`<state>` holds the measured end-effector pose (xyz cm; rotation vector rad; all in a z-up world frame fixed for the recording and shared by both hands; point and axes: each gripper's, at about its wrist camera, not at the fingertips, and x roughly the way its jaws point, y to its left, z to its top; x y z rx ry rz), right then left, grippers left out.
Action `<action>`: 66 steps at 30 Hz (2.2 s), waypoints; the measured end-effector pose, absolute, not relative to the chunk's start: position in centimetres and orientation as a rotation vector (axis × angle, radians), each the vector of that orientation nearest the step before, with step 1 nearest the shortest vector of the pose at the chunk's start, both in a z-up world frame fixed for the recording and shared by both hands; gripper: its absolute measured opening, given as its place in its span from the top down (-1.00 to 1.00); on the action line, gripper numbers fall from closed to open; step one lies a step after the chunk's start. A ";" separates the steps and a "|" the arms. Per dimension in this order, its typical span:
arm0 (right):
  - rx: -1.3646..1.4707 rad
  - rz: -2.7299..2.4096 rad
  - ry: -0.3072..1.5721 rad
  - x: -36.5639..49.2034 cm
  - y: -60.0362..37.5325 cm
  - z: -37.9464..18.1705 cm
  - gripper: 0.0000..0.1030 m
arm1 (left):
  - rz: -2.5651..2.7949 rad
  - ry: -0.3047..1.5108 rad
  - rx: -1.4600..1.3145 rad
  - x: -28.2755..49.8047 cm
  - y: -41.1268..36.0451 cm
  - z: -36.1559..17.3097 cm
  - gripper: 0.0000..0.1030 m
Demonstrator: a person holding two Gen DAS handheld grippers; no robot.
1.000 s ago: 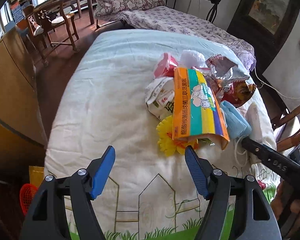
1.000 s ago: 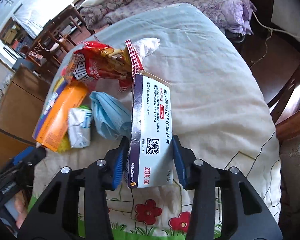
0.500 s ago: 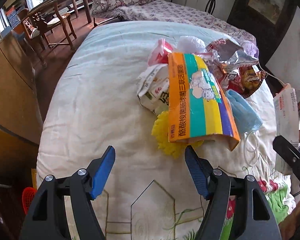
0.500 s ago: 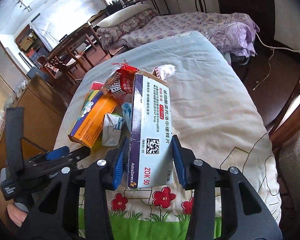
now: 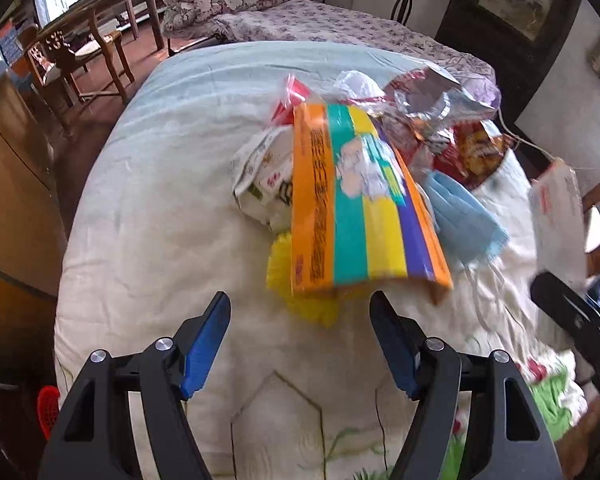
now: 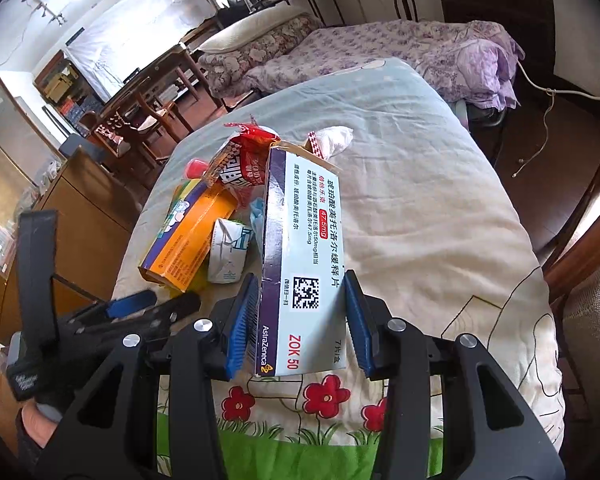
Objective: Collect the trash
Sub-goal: 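Grasp the white medicine box with the right tool while the left tool grasps the yellow sponge, then carry the medicine box and yellow sponge to the red basket and release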
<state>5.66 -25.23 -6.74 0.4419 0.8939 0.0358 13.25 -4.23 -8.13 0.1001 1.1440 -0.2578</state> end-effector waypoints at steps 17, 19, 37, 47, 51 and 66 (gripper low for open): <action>0.449 0.035 0.902 5.7 -25.3 -6.9 0.15 | -0.334 1.148 0.036 12.3 -3.0 -7.8 0.20; 0.449 0.035 0.904 5.7 -25.1 -7.0 0.16 | -0.341 1.137 0.014 11.7 -2.5 -7.4 0.20; 0.391 0.120 0.844 2.4 -22.6 -5.6 0.16 | -0.366 1.060 -0.092 4.2 1.9 -4.6 0.20; 0.342 0.322 0.895 0.2 -15.8 -2.8 0.16 | -0.222 0.972 -0.159 1.0 9.5 -1.7 0.22; 0.250 0.411 0.916 0.1 -11.3 -1.1 0.16 | -0.154 0.933 -0.223 0.2 13.7 -0.4 0.22; 0.020 0.790 1.096 0.0 9.0 0.4 0.16 | 0.170 0.921 -0.408 -4.6 31.0 -1.2 0.22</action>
